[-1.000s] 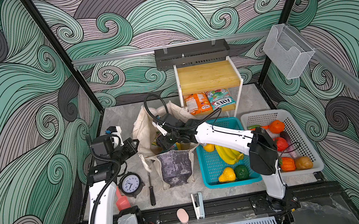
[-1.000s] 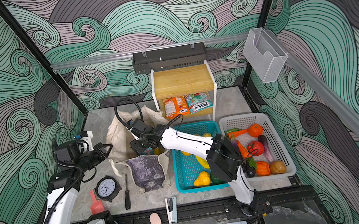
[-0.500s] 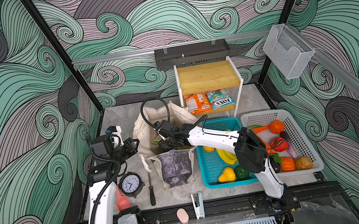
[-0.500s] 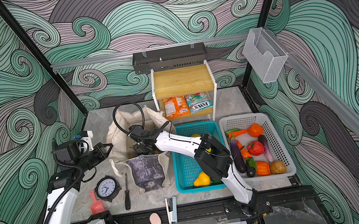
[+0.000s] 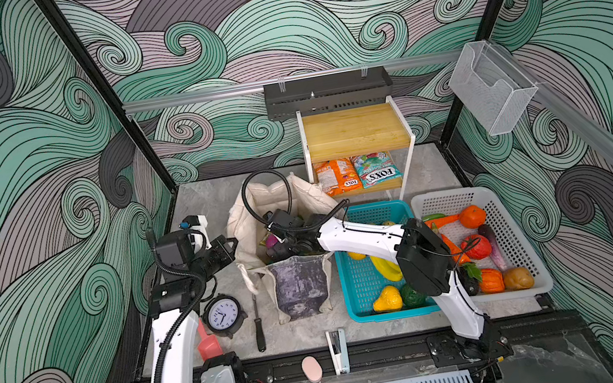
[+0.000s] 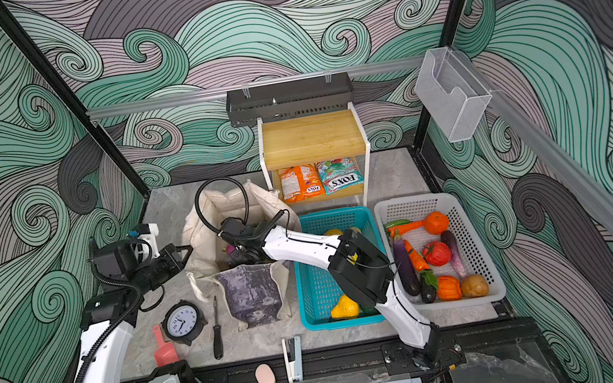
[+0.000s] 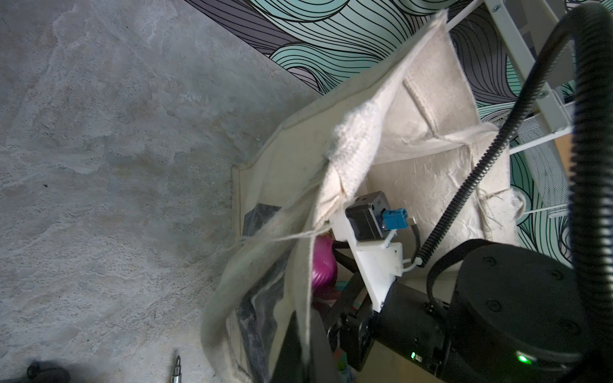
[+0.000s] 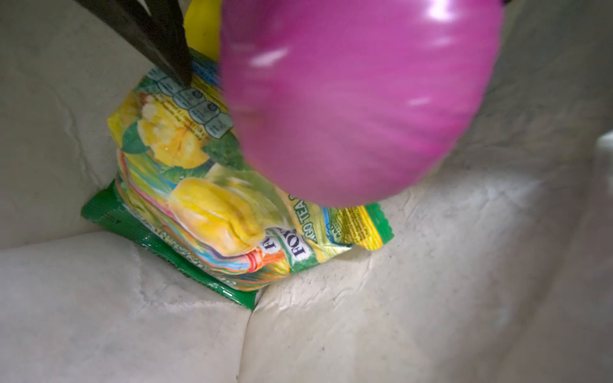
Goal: Place the food into the grocery bag and tie it
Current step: 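Lower the purple onion into the tote and open the right gripper, then raise the right gripper out of the tote and move over the white basket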
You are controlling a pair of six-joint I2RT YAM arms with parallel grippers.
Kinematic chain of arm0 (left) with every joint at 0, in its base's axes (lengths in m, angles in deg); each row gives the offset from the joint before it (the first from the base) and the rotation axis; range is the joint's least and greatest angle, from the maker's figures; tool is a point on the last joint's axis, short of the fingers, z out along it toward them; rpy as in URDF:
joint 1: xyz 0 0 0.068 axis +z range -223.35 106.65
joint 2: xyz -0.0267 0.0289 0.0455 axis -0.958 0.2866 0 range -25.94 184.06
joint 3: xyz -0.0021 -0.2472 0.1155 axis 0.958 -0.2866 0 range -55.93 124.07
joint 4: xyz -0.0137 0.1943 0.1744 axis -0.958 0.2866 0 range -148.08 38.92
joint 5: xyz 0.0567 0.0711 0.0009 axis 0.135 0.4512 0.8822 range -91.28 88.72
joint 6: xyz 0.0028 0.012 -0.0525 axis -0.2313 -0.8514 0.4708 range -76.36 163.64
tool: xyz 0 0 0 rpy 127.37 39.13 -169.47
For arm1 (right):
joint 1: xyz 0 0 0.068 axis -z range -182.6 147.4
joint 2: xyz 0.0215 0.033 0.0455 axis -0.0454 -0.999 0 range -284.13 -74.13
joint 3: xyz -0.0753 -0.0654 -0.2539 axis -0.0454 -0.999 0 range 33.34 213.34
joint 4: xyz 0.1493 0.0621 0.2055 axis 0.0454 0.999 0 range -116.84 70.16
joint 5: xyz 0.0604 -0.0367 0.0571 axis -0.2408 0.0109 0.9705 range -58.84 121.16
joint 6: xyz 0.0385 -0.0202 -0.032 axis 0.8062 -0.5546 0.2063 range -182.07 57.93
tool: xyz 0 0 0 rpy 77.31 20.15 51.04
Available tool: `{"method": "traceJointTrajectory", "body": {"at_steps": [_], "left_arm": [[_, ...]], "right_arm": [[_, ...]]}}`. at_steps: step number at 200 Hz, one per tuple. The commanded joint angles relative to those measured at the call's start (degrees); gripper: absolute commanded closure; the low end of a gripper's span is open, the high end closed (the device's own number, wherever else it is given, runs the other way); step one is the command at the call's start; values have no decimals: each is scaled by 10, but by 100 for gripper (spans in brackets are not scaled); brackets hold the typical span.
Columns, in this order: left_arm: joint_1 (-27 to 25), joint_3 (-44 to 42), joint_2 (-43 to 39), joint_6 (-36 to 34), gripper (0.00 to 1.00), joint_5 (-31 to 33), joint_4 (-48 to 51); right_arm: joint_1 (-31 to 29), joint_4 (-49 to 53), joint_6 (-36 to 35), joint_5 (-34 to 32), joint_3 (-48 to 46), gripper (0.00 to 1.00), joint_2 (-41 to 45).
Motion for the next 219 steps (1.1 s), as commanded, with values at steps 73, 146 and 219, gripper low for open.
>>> {"method": "traceJointTrajectory", "body": {"at_steps": [73,146,219], "left_arm": [[4,-1,-7,0,100,0,-4],[5,-1,-10,1,100,2,-4],[5,-1,-14,0,100,17,2]], "right_arm": [[-16,-8,-13,20,-37,0,210],[-14,6,-42,-94,-162,0,436],[171,83,47,-121,-349,0,664]]}}
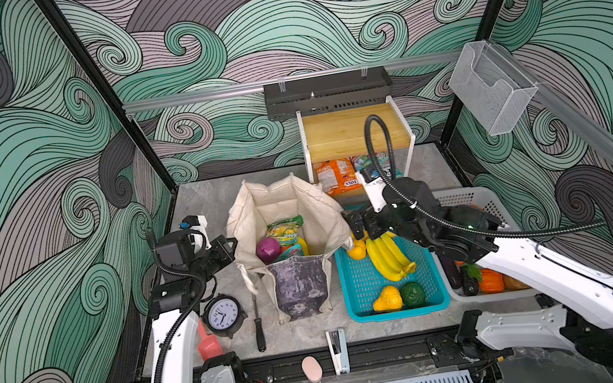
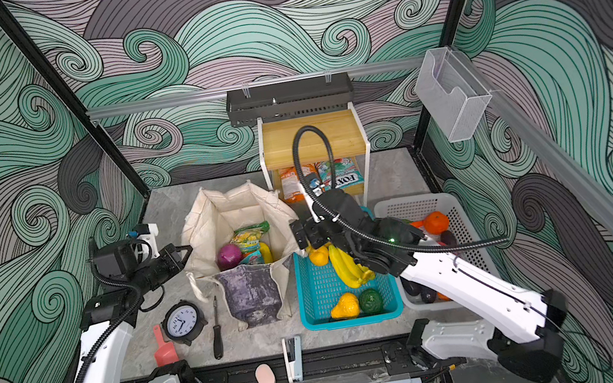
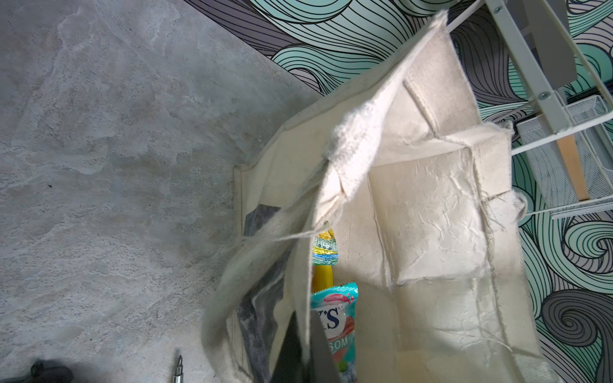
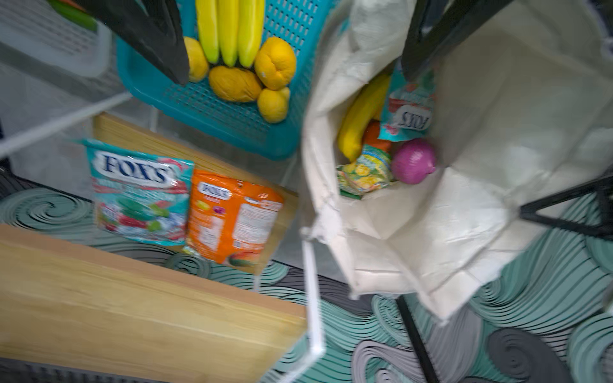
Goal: Place the food into the grocery bag and tie it
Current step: 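Raise the right gripper out of the tote and move over the white basket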
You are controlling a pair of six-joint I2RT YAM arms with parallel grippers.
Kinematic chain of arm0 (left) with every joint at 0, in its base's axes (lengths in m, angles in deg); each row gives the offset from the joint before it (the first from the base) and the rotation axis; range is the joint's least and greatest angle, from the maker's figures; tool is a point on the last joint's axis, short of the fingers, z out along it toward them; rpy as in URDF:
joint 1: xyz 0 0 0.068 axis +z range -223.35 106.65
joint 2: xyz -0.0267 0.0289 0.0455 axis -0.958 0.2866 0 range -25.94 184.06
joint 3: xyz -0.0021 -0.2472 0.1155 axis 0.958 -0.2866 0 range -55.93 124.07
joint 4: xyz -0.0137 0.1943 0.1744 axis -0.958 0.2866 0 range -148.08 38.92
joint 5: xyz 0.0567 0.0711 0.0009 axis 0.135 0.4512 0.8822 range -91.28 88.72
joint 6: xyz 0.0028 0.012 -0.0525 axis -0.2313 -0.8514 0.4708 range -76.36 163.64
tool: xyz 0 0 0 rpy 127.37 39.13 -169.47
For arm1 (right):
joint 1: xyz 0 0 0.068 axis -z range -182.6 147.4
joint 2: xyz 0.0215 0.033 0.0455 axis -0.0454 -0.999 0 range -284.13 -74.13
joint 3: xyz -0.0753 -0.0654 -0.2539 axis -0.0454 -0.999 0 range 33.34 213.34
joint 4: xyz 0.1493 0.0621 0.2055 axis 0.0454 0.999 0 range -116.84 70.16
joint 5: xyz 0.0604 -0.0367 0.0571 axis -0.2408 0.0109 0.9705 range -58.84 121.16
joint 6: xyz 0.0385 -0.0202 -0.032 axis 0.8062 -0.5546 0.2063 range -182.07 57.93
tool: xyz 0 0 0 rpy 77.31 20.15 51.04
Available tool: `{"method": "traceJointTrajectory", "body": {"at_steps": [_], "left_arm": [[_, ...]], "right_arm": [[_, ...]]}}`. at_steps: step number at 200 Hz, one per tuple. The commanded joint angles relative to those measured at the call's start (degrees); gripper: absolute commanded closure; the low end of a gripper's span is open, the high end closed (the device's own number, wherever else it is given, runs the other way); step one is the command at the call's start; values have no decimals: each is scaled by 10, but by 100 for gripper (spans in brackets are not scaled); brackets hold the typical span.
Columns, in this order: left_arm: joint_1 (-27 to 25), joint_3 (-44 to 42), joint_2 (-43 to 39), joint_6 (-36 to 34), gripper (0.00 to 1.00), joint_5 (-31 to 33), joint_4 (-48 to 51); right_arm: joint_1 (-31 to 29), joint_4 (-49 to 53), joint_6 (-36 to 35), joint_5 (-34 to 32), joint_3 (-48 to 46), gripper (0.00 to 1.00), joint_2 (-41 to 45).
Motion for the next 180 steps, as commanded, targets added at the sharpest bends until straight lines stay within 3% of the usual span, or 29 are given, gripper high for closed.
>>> {"method": "traceJointTrajectory", "body": {"at_steps": [1,31,63,104,138,154,180], "left_arm": [[5,-1,-10,0,100,9,1],[5,0,-6,2,100,5,2],[5,0,-9,3,100,2,1],[5,0,-6,8,100,-10,-2],[4,1,-5,9,100,-18,-4],[4,0,-5,10,100,-21,-4],[3,-1,-5,9,100,-27,-6]], "right_arm": [[81,48,54,1,-50,0,66],[227,82,91,46,-104,1,128],[324,115,69,64,-148,6,140],[381,135,73,63,-165,15,107],[433,91,85,142,-208,34,70],[439,82,79,137,-215,43,46],[466,56,73,138,-233,47,7]]}}
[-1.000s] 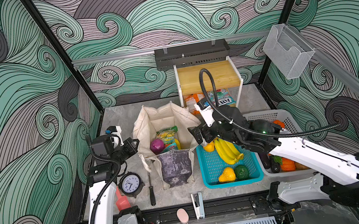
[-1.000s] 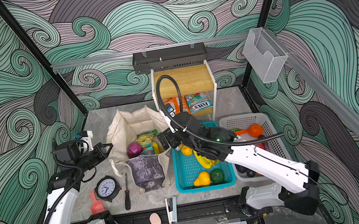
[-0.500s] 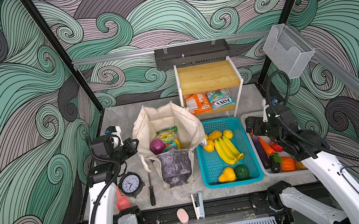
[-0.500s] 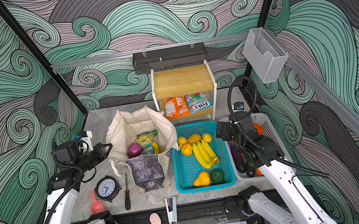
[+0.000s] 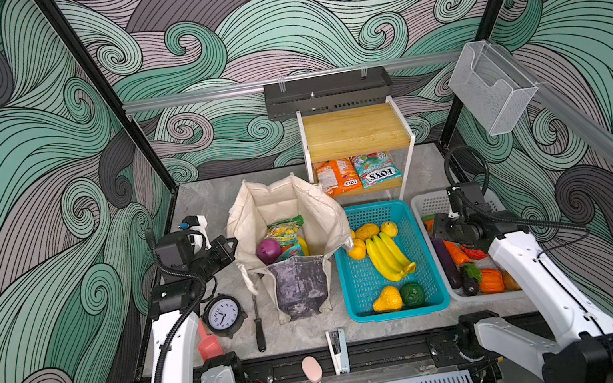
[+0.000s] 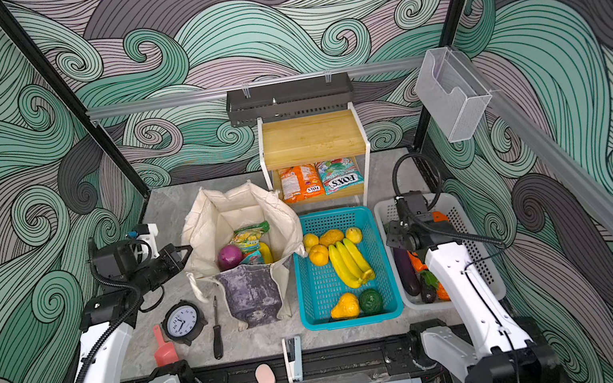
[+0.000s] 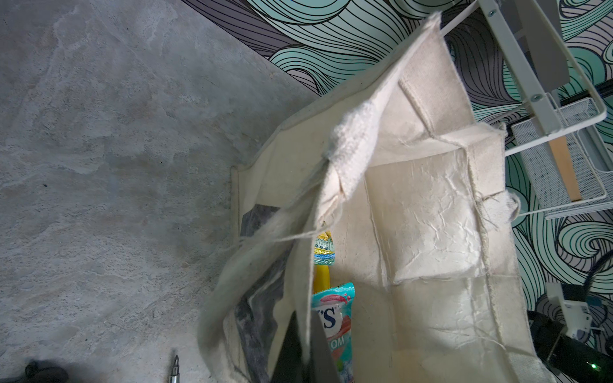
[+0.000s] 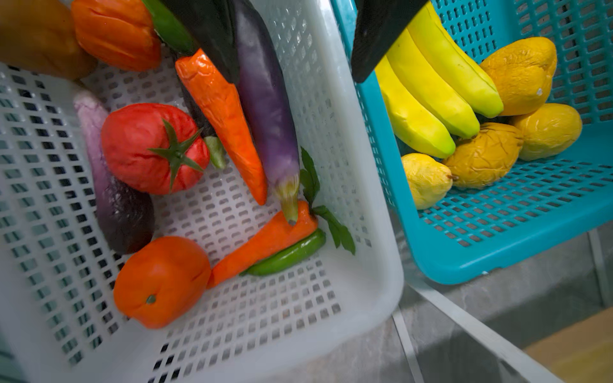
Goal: Place the food into the grocery bag and tie it
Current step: 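Raise the right gripper out of the tote and move over the white basket, then lower the right gripper onto the purple eggplant and close on it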
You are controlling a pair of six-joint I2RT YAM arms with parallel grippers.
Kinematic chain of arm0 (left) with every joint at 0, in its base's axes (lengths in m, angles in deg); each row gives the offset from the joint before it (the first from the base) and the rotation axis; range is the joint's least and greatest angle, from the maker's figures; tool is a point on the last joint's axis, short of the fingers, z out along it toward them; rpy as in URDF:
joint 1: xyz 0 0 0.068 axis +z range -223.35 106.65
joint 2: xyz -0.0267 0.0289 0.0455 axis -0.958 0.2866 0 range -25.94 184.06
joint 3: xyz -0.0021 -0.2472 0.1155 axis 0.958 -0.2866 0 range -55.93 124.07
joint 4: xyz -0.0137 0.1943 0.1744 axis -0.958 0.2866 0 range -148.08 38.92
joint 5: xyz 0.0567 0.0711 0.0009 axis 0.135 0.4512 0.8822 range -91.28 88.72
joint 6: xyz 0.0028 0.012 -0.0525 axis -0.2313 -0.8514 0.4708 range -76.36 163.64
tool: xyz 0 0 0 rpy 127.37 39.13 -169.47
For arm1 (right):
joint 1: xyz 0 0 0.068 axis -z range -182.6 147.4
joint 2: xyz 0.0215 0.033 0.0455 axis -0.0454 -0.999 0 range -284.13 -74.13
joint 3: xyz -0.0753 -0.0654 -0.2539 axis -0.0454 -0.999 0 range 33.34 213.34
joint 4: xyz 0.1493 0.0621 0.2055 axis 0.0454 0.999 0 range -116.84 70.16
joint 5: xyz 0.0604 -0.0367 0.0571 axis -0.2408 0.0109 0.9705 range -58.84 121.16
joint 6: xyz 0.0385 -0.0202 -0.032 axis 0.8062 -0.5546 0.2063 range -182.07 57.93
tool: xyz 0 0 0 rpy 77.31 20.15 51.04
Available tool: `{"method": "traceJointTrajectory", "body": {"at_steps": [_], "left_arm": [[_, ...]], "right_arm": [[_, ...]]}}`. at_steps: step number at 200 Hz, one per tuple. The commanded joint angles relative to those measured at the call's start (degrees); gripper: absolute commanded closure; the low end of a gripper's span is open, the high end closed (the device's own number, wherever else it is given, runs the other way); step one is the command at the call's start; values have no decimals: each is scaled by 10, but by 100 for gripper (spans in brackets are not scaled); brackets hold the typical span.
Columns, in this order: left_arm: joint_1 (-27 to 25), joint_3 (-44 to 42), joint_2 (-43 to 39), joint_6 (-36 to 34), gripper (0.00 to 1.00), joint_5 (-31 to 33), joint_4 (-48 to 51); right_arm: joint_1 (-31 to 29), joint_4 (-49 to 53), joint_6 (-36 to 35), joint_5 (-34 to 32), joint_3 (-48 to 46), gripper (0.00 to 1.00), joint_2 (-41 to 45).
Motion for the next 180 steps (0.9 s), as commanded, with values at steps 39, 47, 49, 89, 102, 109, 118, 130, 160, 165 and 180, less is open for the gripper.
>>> {"method": "traceJointTrajectory", "body": {"at_steps": [39,47,49,89,102,109,118,130,160,165,180], "left_arm": [[1,-1,-3,6,100,-22,-8],[1,-1,-2,6,100,-23,-7],[1,-1,-2,6,100,-24,-7],[1,-1,-2,4,100,-24,-7],[1,-1,-2,6,100,-25,-8],[1,-1,-2,5,100,-25,-8],[1,-2,-2,5,100,-25,-8],[1,-1,-3,6,100,-24,-8],[1,-1,-1,5,100,-25,-7],[1,-1,-1,5,100,-26,-8],[1,-1,-1,5,100,-25,-7]], "right_arm": [[47,-70,-14,25,-24,51,-75],[57,-72,-16,26,-24,52,-91],[59,-73,-16,27,-24,52,-95],[88,-111,-16,66,-41,52,-140],[100,-129,-11,84,-48,52,-142],[105,-141,-10,97,-52,51,-144],[111,-146,-11,105,-52,51,-152],[114,-146,-14,104,-48,51,-163],[119,-168,-11,111,-53,51,-181],[119,-172,-9,118,-54,51,-184],[120,-182,-5,135,-55,51,-191]]}}
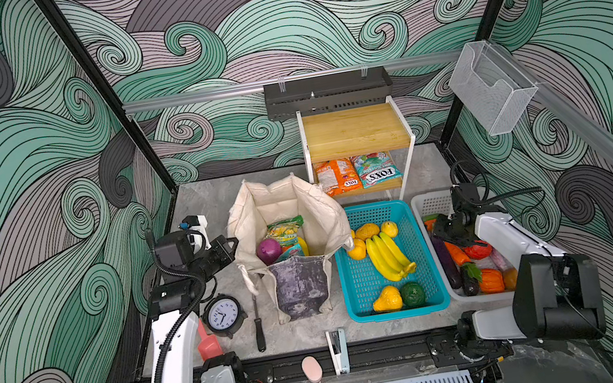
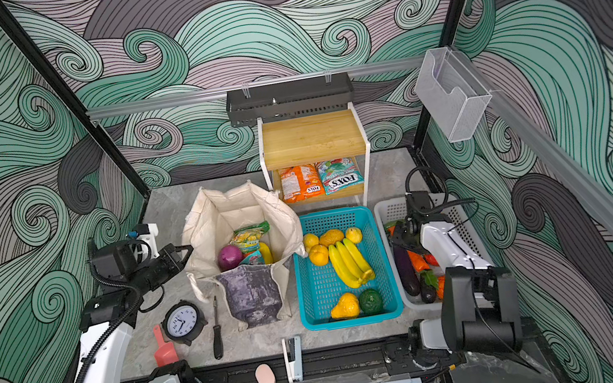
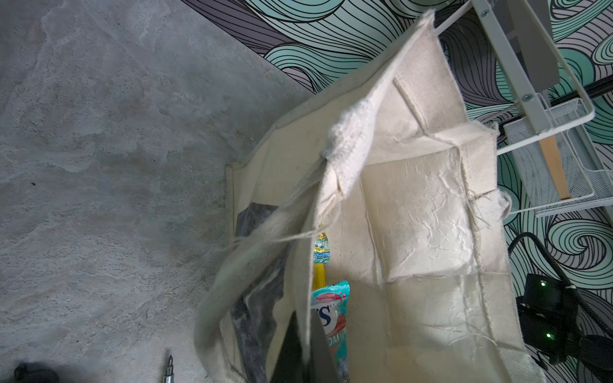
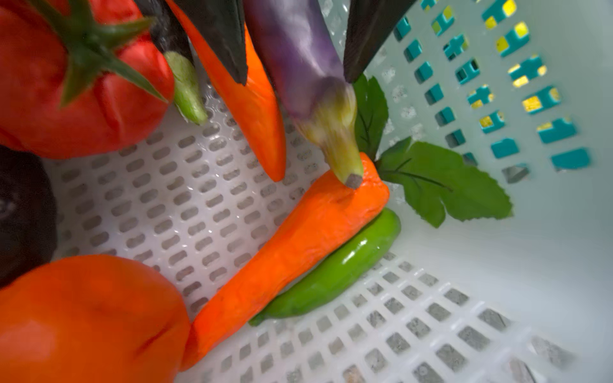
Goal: Place the food into the grocery bag and tie it
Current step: 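Lower the right gripper onto the purple eggplant and close on it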
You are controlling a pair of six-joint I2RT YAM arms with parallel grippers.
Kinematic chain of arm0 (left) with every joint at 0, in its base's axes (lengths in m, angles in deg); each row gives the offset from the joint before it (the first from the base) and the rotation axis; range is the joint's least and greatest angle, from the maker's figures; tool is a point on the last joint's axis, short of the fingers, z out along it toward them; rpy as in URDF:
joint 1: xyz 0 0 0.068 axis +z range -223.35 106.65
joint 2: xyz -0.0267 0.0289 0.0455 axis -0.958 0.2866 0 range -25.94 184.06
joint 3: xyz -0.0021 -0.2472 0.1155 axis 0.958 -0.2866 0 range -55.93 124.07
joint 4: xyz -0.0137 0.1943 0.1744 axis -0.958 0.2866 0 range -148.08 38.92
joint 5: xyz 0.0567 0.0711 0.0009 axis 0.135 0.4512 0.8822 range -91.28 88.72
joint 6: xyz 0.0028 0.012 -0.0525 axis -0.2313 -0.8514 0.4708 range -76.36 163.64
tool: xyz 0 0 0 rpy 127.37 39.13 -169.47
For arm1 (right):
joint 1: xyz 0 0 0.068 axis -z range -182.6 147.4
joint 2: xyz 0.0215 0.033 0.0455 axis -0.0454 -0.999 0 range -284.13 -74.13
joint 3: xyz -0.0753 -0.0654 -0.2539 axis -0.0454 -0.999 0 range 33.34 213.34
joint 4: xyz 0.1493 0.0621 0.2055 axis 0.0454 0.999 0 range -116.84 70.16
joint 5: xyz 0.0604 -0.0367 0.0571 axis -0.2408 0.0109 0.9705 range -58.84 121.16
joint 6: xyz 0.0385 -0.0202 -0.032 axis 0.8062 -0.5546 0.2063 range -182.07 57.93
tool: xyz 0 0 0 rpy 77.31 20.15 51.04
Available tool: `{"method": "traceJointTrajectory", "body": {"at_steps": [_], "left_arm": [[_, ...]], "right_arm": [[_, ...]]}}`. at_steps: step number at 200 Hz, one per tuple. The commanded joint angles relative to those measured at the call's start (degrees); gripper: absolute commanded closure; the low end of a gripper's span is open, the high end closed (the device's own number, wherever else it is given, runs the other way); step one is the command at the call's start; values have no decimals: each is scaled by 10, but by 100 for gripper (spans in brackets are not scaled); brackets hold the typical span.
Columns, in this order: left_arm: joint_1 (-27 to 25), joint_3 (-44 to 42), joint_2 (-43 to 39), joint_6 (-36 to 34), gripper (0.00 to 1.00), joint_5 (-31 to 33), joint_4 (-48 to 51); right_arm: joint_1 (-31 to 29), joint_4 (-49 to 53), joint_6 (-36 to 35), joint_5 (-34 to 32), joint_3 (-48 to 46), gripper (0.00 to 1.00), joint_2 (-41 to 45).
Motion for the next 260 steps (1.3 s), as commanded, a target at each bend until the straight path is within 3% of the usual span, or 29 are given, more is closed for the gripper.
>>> {"method": "traceJointTrajectory", "body": {"at_steps": [1,136,182,210,260], "left_arm": [[1,-1,-1,2,100,-13,-6],[1,-1,-2,1,100,-14,-7],[1,-3,-2,1,100,-14,-8],[1,-9,3,10,100,-28,-22],[1,-8,-2,6,100,-20,-17]], "right_arm": [[3,-26,4,31,-6,51,-10],[16,-66,14,41,-22,47,-57],[17,-69,13,29,-29,59,-31],[16,-66,11,8,-37,72,7],[16,-70,11,-1,-46,80,39]]}}
